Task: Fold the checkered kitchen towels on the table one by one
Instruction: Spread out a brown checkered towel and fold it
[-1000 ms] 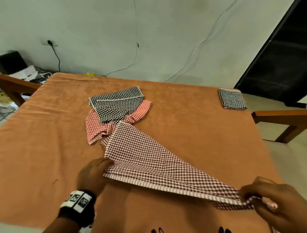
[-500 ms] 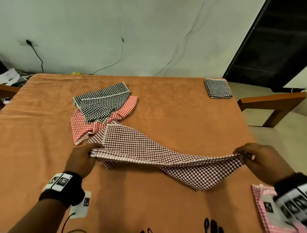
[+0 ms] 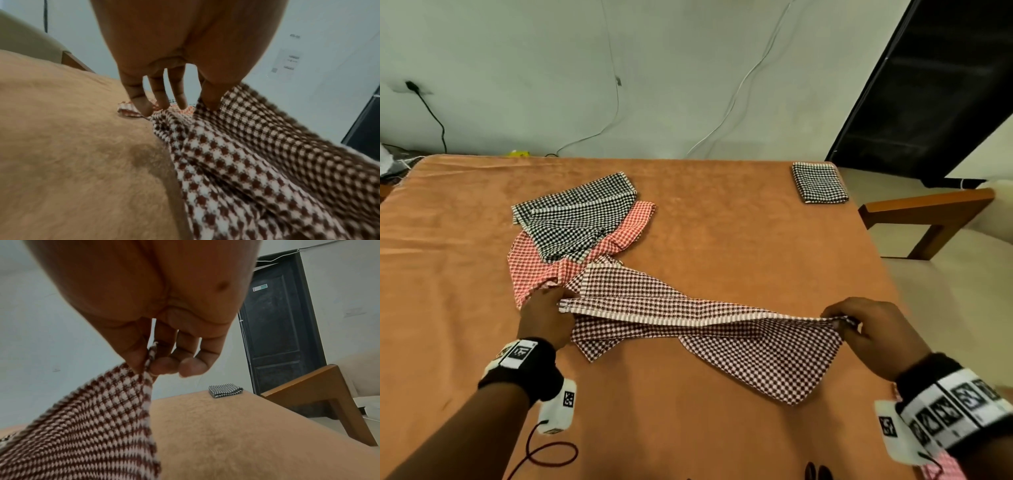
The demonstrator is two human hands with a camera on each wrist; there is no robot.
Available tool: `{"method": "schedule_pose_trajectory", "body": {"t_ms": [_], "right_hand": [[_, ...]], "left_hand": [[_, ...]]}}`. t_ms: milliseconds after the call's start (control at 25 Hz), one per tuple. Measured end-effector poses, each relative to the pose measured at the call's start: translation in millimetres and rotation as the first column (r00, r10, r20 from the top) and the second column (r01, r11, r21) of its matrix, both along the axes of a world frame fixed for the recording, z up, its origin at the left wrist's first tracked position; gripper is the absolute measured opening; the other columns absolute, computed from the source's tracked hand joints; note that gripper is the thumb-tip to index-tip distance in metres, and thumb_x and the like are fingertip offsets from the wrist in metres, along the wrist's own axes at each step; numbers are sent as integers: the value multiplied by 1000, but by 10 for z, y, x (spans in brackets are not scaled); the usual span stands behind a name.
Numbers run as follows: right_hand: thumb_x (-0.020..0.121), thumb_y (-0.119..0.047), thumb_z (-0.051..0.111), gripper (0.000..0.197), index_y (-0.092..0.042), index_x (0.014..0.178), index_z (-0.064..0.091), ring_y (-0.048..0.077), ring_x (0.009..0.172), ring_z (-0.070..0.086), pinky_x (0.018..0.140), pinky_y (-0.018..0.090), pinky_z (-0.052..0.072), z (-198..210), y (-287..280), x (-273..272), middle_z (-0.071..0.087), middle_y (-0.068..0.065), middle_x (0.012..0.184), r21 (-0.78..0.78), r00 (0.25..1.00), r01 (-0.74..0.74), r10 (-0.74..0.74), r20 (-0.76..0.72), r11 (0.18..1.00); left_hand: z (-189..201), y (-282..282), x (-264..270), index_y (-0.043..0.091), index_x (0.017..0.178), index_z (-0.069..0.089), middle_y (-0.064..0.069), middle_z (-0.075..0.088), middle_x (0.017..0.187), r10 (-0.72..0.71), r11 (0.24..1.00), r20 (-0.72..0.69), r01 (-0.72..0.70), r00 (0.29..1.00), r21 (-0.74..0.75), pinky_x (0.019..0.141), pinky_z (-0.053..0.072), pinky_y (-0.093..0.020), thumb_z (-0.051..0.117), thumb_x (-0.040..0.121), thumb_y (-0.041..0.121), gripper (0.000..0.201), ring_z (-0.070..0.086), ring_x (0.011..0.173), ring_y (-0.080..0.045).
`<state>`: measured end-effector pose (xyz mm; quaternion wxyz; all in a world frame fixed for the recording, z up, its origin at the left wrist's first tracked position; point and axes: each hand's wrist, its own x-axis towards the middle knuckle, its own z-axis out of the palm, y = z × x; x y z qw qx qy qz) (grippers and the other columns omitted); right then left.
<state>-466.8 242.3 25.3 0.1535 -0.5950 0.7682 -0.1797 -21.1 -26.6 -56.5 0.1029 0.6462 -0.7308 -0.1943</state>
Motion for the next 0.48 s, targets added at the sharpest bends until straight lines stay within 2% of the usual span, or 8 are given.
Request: {"method": "schedule_pose_trajectory", "body": {"t_ms": [80, 160, 200, 320, 400, 480], "right_hand": [[83, 2, 69, 27, -21, 95, 75, -6, 77, 57, 69, 7, 36, -75, -25, 27, 64, -17, 84, 19, 1000, 22, -22, 12, 1000], [83, 3, 68, 28, -21, 95, 75, -6, 77, 57, 69, 7, 35, -122, -69, 61, 65, -15, 85, 41, 998, 51, -52, 30, 998], [83, 3, 68, 27, -20, 95, 75, -6, 78, 56, 69, 7, 35, -139, -108, 80, 65, -14, 85, 49, 997, 65, -67, 40, 997], [83, 4, 67, 26, -18, 94, 75, -6, 76, 55, 69, 6, 35, -157, -278, 116, 69, -8, 86, 45, 993, 105, -106, 42, 993], [83, 3, 67, 24, -16, 94, 76, 4, 75, 58, 70, 13, 39, -143, -438, 130, 72, -2, 90, 26, 992, 121, -122, 34, 992], [84, 2, 67, 21, -14, 96, 76, 12, 79, 60, 75, 23, 43, -92, -618, 137, 73, 1, 92, -11, 991, 131, -130, 20, 991]], "left_hand": [[-144, -142, 61, 18, 103, 76, -17, 62, 127, 19, 997, 48, -22, 999, 74, 101, 45, -50, 65, 68, 12, 38, 55, 118, -41], [-211, -231, 58, 18, 106, 77, -15, 62, 132, 19, 991, 56, -26, 998, 131, 104, 44, -45, 69, 74, 5, 36, 55, 120, -39], [-202, -254, 32, 18, 108, 77, -13, 63, 132, 21, 989, 58, -29, 998, 142, 103, 44, -42, 69, 76, 7, 35, 56, 120, -39], [-133, -353, -29, 15, 106, 78, -15, 70, 118, 52, 988, 25, -55, 998, 142, 94, 47, -39, 59, 73, 26, 40, 61, 109, -40], [-10, -492, -33, 10, 105, 78, -19, 73, 108, 138, 986, -30, -134, 990, 95, 91, 50, -40, 58, 73, 23, 39, 63, 101, -43], [152, -670, 16, 8, 102, 78, -24, 73, 100, 168, 985, -97, -172, 981, -34, 92, 51, -42, 56, 72, 20, 39, 65, 96, -44]]}}
